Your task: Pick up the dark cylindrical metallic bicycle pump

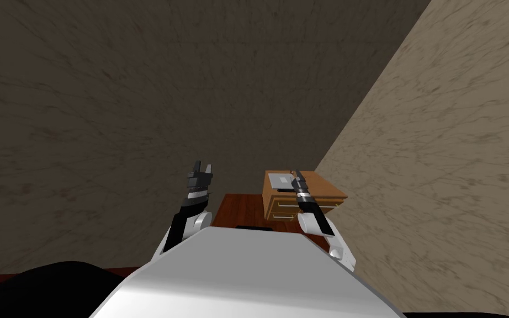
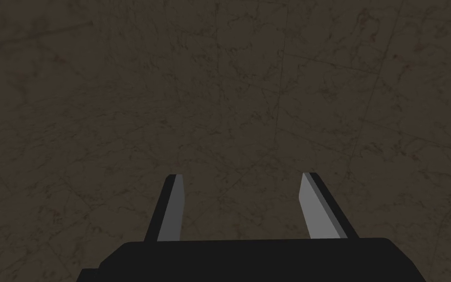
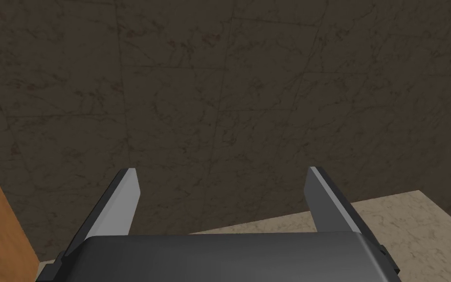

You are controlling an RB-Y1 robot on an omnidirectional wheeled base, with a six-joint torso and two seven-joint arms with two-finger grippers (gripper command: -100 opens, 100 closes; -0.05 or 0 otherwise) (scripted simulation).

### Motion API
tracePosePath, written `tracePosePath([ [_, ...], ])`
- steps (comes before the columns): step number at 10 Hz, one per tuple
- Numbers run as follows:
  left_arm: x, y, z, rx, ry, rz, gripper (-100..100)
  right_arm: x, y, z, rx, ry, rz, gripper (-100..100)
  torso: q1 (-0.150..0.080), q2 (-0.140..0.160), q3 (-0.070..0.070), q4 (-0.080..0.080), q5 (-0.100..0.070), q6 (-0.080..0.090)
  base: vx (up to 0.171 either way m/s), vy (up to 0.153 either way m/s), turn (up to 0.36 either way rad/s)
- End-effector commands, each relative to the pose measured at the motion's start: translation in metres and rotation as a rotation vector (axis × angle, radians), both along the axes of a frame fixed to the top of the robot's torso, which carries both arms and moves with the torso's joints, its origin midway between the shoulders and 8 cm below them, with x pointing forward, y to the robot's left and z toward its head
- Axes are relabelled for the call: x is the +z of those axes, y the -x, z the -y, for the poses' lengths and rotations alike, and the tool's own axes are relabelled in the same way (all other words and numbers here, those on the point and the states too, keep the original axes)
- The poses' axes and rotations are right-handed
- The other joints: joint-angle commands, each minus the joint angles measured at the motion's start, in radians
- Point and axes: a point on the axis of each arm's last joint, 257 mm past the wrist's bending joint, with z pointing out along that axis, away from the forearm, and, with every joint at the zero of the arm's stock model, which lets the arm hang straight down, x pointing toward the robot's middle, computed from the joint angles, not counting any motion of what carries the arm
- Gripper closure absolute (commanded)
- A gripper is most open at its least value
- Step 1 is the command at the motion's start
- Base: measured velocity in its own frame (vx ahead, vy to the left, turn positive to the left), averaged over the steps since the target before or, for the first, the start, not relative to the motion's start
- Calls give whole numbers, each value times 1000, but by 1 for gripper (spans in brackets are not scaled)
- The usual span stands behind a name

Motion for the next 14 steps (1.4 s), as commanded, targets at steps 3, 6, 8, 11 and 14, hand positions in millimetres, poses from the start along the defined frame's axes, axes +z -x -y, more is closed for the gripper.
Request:
tracePosePath([
  [3, 0, 0, 0, 0, 0, 0, 0, -22, -16, 1, 5, 1, -89, -100, 0, 0, 0, 0, 0, 0, -58, 8, 59],
  [6, 0, 0, 0, 0, 0, 0, 0, -37, -23, 2, 4, -2, -149, -100, 0, -1, 0, 0, 0, 0, -45, 5, 49],
  [8, 0, 0, 0, 0, 0, 0, 0, -49, -30, 3, 4, -4, -197, -100, 1, -1, 0, 0, 0, 0, -52, 9, 68],
  [11, 0, 0, 0, 0, 0, 0, 0, -68, -42, 5, 4, -7, -273, -100, 0, -1, 0, 0, 0, 0, -52, 1, 62],
  [14, 0, 0, 0, 0, 0, 0, 0, -87, -47, 7, -3, -12, -348, -100, 0, -1, -1, 0, 0, 0, -42, 5, 52],
])
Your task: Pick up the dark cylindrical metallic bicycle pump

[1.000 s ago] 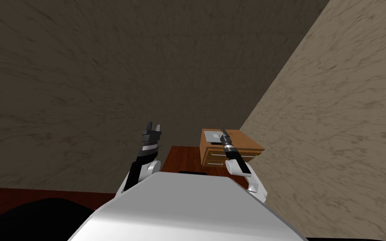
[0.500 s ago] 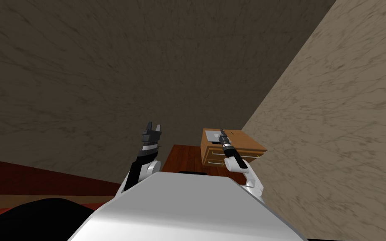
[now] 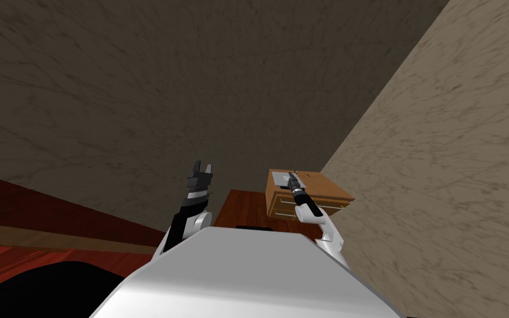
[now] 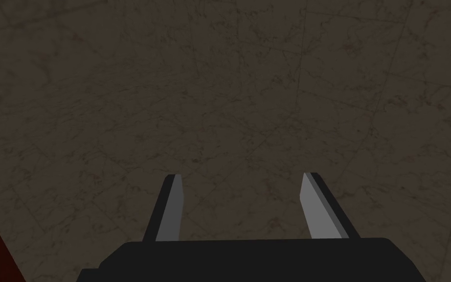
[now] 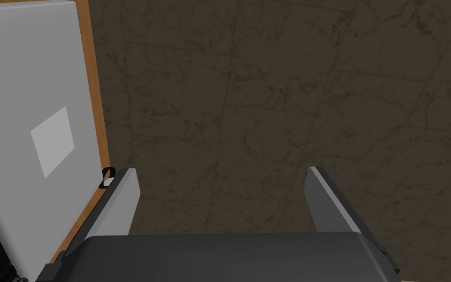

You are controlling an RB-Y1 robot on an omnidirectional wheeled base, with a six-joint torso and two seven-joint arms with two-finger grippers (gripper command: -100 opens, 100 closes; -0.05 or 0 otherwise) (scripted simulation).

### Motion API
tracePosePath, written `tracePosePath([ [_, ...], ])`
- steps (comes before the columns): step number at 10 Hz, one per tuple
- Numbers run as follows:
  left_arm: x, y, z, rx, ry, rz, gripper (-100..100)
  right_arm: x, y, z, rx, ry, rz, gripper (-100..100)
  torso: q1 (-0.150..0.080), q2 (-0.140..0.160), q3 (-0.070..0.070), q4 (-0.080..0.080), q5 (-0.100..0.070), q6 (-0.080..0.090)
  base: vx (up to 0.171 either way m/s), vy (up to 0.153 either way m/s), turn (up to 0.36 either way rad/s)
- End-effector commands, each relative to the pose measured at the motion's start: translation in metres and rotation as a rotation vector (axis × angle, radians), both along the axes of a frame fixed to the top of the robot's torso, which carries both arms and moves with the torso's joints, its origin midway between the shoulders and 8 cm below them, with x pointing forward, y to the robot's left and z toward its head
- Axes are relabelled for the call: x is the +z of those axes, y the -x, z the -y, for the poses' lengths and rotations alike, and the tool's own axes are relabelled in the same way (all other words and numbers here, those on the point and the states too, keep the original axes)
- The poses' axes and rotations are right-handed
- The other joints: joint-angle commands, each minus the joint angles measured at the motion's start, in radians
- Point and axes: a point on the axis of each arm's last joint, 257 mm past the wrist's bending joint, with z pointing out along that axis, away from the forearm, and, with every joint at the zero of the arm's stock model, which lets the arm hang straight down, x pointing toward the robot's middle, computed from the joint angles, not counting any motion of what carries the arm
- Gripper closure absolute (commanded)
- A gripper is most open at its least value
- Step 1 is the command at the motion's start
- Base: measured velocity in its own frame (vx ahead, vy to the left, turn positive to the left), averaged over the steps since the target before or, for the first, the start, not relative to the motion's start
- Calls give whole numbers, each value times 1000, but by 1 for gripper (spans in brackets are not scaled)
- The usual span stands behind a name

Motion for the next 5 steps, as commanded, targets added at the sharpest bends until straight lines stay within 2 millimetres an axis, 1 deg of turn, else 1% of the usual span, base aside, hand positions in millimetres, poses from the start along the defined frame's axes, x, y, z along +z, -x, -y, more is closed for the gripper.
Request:
tracePosePath([
  [1, 0, 0, 0, 0, 0, 0, 0, -10, -6, 2, -3, -2, -44, -100, 0, 0, 0, 0, 0, 0, -45, -1, 75],
  [2, 0, 0, 0, 0, 0, 0, 0, -17, -5, 3, -6, -3, -70, -100, 0, 0, 0, 0, 0, 0, -35, -4, 43],
  [5, 0, 0, 0, 0, 0, 0, 0, -37, -13, 8, -15, -7, -151, -100, -1, -1, 0, 0, 0, 0, -31, -5, 59],
])
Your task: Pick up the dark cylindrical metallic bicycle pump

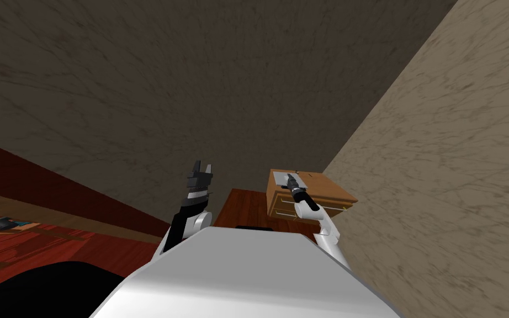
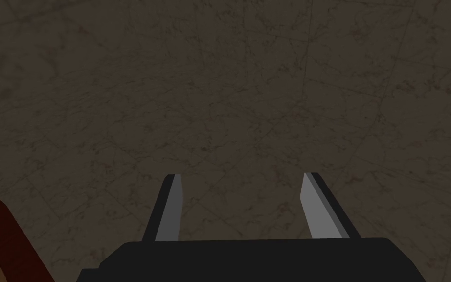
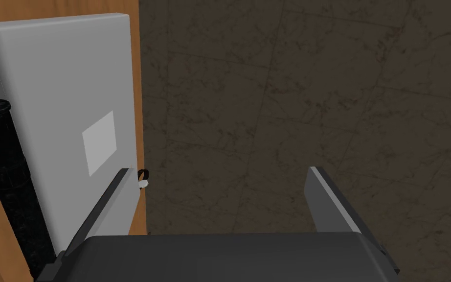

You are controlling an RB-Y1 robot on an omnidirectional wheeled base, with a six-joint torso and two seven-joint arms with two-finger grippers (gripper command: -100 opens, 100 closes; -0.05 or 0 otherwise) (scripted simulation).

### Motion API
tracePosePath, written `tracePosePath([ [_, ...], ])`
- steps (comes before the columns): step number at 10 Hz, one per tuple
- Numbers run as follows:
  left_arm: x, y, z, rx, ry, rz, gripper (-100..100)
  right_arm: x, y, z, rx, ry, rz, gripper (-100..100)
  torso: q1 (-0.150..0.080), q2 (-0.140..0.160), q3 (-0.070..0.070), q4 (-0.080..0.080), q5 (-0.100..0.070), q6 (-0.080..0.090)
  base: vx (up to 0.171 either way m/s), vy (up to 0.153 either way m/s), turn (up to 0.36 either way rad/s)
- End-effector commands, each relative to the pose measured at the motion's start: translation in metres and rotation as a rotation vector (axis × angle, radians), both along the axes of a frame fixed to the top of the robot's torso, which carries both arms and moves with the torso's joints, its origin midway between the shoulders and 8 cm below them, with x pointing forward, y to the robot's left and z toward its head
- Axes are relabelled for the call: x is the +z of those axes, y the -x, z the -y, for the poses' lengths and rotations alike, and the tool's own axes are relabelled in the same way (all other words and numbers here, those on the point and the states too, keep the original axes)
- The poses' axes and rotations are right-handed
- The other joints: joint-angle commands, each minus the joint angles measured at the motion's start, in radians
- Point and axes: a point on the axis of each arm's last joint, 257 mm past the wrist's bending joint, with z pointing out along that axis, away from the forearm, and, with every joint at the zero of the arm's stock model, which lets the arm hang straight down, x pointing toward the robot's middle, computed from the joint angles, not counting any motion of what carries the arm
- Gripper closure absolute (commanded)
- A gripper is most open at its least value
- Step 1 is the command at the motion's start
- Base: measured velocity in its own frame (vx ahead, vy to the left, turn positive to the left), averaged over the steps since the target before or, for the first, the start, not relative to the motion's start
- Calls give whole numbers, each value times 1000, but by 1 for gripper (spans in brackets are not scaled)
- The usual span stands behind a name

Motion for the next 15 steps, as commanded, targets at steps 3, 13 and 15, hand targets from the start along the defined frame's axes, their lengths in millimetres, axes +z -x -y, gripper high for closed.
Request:
tracePosePath([
  [3, 0, 0, 0, 0, 0, 0, 0, -25, -3, 5, -14, -6, -100, -100, -1, 0, 0, 0, 0, 0, -18, -14, 39],
  [13, 0, 0, 0, 0, 0, 0, 0, -93, -1, 29, -71, -30, -370, -100, -2, -3, -2, -1, 0, 0, 5, -25, 35],
  [15, 0, 0, 0, 0, 0, 0, 0, -106, 2, 34, -84, -37, -424, -100, -2, -4, -2, -1, 0, 0, 30, -36, 23],
])
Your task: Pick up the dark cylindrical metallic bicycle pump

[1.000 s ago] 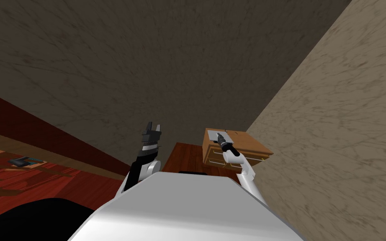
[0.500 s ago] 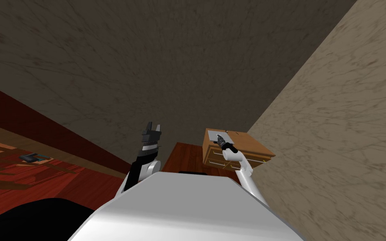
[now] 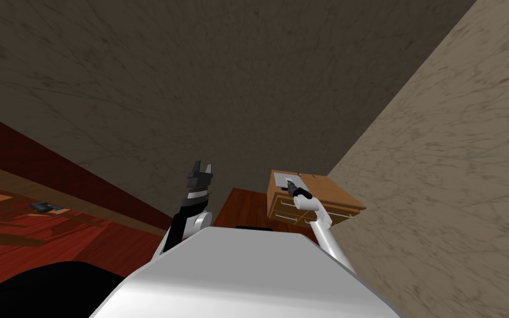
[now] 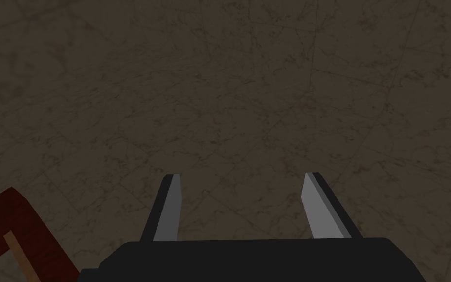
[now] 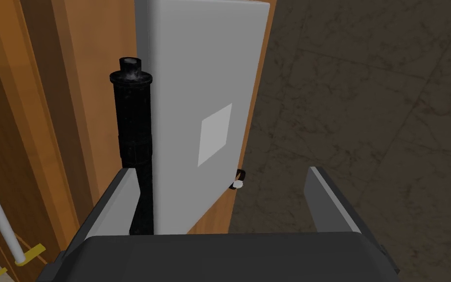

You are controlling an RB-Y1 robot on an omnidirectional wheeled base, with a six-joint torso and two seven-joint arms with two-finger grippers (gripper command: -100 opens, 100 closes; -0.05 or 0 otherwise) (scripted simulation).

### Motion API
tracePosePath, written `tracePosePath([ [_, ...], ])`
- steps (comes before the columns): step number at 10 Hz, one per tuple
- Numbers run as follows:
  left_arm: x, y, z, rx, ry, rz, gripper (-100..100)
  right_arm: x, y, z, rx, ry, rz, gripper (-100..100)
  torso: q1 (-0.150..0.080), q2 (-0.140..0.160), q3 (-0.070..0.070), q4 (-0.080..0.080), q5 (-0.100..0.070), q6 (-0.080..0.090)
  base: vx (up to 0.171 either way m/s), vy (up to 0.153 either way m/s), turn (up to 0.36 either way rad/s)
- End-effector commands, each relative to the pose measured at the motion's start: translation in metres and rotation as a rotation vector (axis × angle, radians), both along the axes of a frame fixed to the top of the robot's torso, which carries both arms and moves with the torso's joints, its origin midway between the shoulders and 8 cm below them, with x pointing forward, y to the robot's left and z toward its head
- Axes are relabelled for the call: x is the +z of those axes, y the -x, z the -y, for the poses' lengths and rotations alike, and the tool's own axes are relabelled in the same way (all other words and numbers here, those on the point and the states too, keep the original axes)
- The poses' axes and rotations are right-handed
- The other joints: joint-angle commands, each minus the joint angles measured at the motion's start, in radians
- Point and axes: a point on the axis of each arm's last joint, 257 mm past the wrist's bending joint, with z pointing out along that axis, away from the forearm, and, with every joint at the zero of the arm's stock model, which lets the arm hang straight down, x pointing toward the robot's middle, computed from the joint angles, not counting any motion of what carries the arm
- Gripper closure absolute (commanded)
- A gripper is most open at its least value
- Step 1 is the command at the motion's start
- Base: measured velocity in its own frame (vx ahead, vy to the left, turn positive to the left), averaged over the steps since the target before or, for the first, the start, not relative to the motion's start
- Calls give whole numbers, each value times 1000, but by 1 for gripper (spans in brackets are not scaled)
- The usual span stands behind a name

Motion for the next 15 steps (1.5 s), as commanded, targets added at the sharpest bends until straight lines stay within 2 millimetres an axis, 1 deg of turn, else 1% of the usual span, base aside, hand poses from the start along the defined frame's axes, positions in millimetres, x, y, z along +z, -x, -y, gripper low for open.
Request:
tracePosePath([
  [1, 0, 0, 0, 0, 0, 0, 0, -12, 3, 6, -16, -8, -54, -100, 0, 0, 0, 0, 0, 0, 35, -53, 27],
  [2, 0, 0, 0, 0, 0, 0, 0, -15, 5, 6, -18, -9, -69, -100, -1, 0, 0, 0, 0, 0, 29, -42, 20],
  [3, 0, 0, 0, 0, 0, 0, 0, -24, 7, 11, -31, -16, -107, -100, 0, 0, 0, 0, 0, 0, 34, -48, 21],
  [4, 0, 0, 0, 0, 0, 0, 0, -27, 9, 11, -33, -17, -121, -100, -1, 0, 0, 0, 0, 0, 30, -40, 14],
  [6, 0, 0, 0, 0, 0, 0, 0, -45, 16, 21, -61, -33, -202, -100, 0, 0, 0, 0, 0, 0, 49, -51, 24],
  [7, 0, 0, 0, 0, 0, 0, 0, -49, 19, 21, -63, -35, -221, -100, -2, -2, -1, 0, 0, 0, 59, -60, 16],
  [9, 0, 0, 0, 0, 0, 0, 0, -65, 27, 29, -89, -52, -297, -100, -1, -2, -1, 0, 0, 0, 66, -61, 15],
  [10, 0, 0, 0, 0, 0, 0, 0, -67, 30, 29, -91, -53, -312, -100, -2, -3, -2, -1, 0, 0, 47, -62, 13],
  [12, 0, 0, 0, 0, 0, 0, 0, -80, 39, 35, -115, -70, -384, -100, -1, -1, -1, 0, 0, 0, 47, -50, 16],
  [13, 0, 0, 0, 0, 0, 0, 0, -82, 41, 35, -116, -71, -394, -100, -1, -2, -1, 0, 0, 0, 45, -38, 9],
  [15, 0, 0, 0, 0, 0, 0, 0, -92, 51, 40, -137, -87, -461, -100, 0, -1, 0, 0, 0, 0, 45, -51, 13],
])
